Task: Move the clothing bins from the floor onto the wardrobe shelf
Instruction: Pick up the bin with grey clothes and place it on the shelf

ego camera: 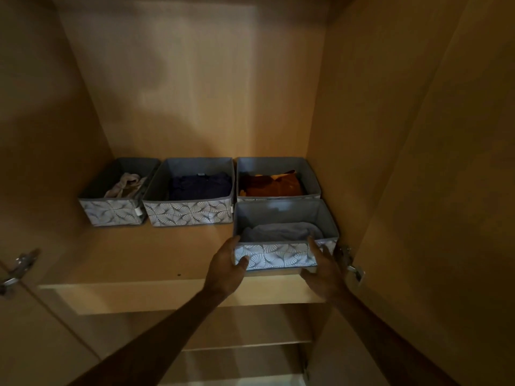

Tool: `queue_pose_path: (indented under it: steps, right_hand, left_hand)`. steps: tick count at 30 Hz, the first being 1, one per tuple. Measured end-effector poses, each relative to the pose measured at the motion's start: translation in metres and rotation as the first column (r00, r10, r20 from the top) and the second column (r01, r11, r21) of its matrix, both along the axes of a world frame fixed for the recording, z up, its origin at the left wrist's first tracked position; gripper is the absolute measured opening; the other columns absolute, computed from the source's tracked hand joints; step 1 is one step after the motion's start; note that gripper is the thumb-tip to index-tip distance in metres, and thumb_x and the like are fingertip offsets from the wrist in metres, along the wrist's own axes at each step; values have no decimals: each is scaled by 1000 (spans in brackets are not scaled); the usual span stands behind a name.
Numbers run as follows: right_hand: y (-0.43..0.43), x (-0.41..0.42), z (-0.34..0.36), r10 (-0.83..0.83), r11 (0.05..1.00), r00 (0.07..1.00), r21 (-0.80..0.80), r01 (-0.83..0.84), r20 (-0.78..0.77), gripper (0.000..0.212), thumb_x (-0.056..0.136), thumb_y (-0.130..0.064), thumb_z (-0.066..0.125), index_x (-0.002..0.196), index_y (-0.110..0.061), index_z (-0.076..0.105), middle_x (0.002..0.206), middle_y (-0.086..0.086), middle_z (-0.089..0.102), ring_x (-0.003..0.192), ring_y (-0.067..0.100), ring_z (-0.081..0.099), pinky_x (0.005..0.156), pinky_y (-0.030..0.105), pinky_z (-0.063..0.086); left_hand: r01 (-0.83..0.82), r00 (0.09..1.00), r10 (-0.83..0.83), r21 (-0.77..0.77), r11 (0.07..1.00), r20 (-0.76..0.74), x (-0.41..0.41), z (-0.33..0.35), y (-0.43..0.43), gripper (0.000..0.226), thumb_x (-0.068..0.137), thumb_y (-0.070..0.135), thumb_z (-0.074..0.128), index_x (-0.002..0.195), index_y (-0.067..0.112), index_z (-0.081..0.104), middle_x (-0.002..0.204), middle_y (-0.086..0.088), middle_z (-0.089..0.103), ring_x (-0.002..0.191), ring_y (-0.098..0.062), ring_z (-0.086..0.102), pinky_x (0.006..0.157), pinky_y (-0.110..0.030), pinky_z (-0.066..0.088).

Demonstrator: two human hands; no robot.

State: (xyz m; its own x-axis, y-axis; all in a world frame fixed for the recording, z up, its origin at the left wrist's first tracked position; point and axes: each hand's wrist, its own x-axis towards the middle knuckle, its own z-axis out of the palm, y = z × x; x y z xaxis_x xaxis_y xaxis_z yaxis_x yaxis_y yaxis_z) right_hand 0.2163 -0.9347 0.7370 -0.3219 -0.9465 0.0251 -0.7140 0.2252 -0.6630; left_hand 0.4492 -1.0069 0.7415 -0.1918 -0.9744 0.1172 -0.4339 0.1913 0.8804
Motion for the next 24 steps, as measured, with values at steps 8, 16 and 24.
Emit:
queue_pose_path:
  steps: [8,16,24]
  right_hand:
    - [23,44,-28,58,996,885,-87,-20,462,51,83,-11,73,131,-17,57,124,-5,59,102,13,61,66,9,50]
    - [51,83,-79,140,956,772,117,-268,620,37,83,-13,72,119,-14,63,112,8,69,99,16,65,79,24,50]
    - [97,136,-111,360,752,684,237,-615,634,21,79,-25,72,99,-29,66,102,3,72,92,15,67,73,24,49]
  left_hand:
    - [-147,943,184,149,978,-279,10,-34,57,31,85,-4,64,111,12,65,108,2,67,100,-17,65,76,-8,48]
    - [-349,831,472,384,855,-296,42,-71,135,17,85,-8,61,96,3,68,85,-4,68,74,-16,59,59,-9,45]
    - [-591,566,801,581,560,-195,79,-108,280,23,89,7,58,106,20,68,106,-1,72,97,-19,66,82,-31,50]
